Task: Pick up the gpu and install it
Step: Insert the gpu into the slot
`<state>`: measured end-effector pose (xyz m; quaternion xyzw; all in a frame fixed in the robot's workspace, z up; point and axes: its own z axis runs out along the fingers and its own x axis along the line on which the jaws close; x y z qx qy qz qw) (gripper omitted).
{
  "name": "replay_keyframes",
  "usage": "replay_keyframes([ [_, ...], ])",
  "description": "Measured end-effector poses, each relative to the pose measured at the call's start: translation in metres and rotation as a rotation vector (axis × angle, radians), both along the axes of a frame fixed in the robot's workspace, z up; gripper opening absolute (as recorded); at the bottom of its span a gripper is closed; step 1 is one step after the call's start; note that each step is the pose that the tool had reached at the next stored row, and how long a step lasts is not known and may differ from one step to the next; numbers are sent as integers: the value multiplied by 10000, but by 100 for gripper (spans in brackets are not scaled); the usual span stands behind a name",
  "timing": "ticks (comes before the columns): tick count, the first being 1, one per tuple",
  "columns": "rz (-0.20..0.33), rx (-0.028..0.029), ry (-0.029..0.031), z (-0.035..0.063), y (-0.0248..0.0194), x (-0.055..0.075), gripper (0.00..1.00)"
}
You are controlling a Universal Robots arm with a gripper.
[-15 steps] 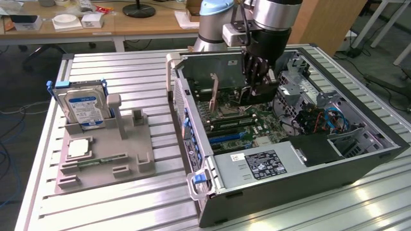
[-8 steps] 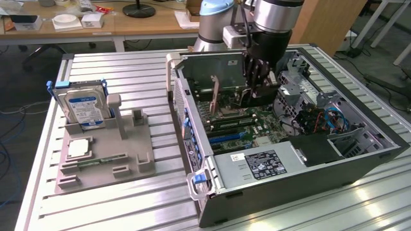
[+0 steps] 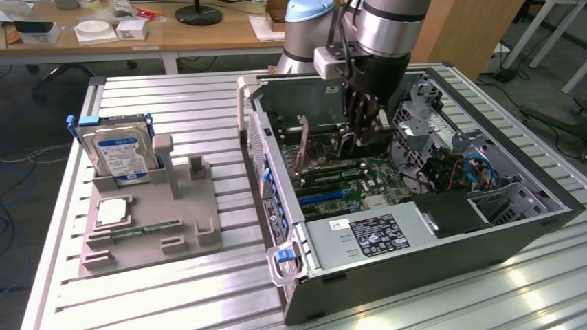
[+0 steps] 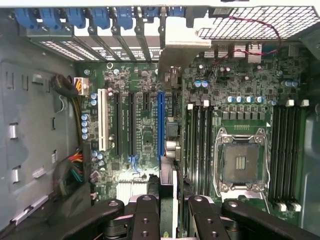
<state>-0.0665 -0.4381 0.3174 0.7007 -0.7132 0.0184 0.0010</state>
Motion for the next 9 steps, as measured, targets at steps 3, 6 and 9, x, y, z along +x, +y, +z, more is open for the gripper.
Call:
replay_keyframes([
  [3,0,-1,0,-34,0,-34,27],
  [6,0,-6,0,-61,0,-71,27],
  [9,0,-10,0,-85,0,-91,27],
])
